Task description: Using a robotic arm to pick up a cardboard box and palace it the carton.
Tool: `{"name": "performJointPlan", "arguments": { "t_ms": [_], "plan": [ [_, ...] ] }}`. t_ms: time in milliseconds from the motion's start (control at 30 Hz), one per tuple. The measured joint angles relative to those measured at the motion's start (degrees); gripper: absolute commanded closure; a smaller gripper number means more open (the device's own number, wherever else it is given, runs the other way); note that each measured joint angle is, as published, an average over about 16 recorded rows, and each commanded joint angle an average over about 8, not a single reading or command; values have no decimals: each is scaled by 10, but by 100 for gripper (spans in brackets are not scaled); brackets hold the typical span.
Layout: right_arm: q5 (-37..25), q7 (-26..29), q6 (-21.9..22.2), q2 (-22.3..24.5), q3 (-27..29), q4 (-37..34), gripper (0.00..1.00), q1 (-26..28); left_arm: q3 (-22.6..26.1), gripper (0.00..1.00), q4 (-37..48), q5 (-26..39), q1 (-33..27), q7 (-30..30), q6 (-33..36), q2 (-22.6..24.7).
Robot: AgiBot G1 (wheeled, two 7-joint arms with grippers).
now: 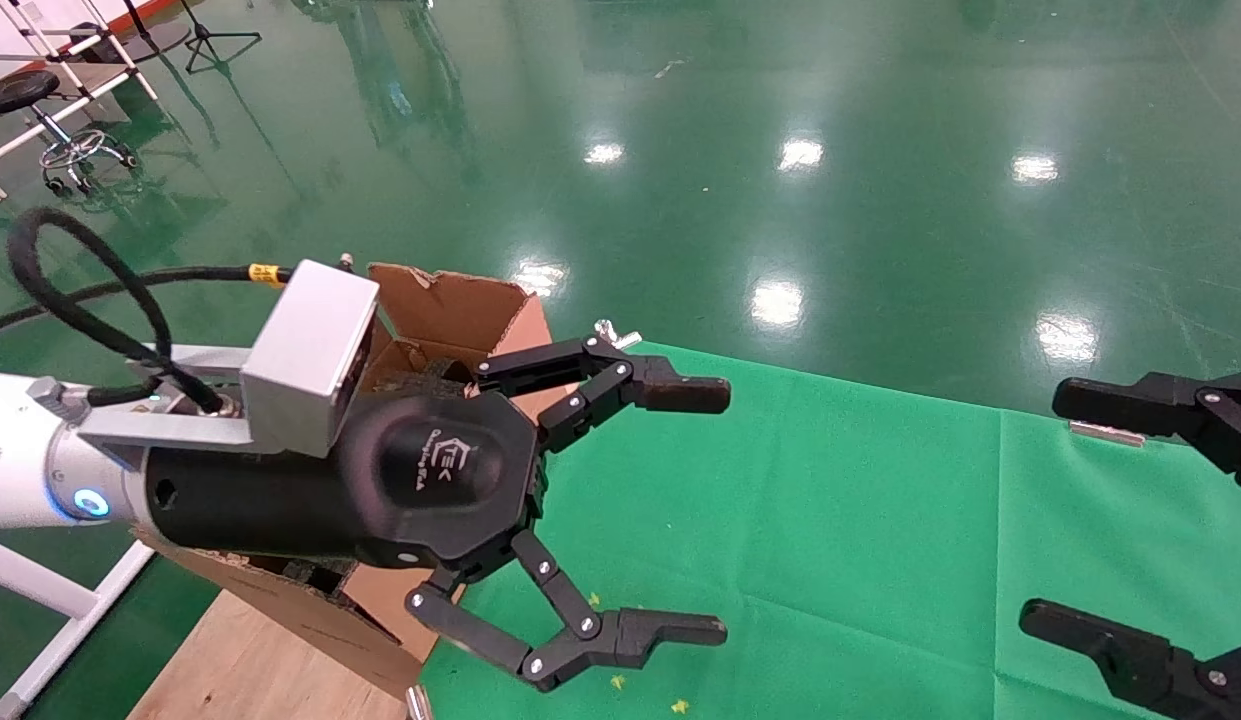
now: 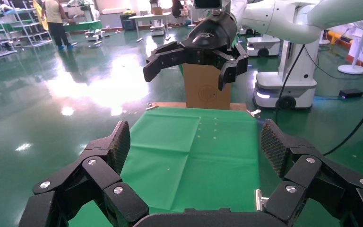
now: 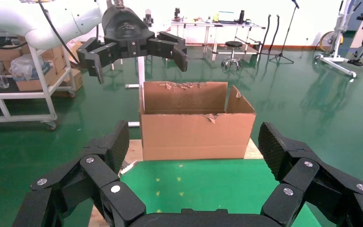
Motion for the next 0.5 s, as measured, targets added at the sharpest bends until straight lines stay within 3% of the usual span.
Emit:
{"name": "performJointPlan", "arguments": {
  "t_ms": [500],
  "plan": [
    [0, 0, 0, 0, 0, 0, 0, 0, 1, 0, 3, 2, -2, 0, -1, 0]
  ]
}}
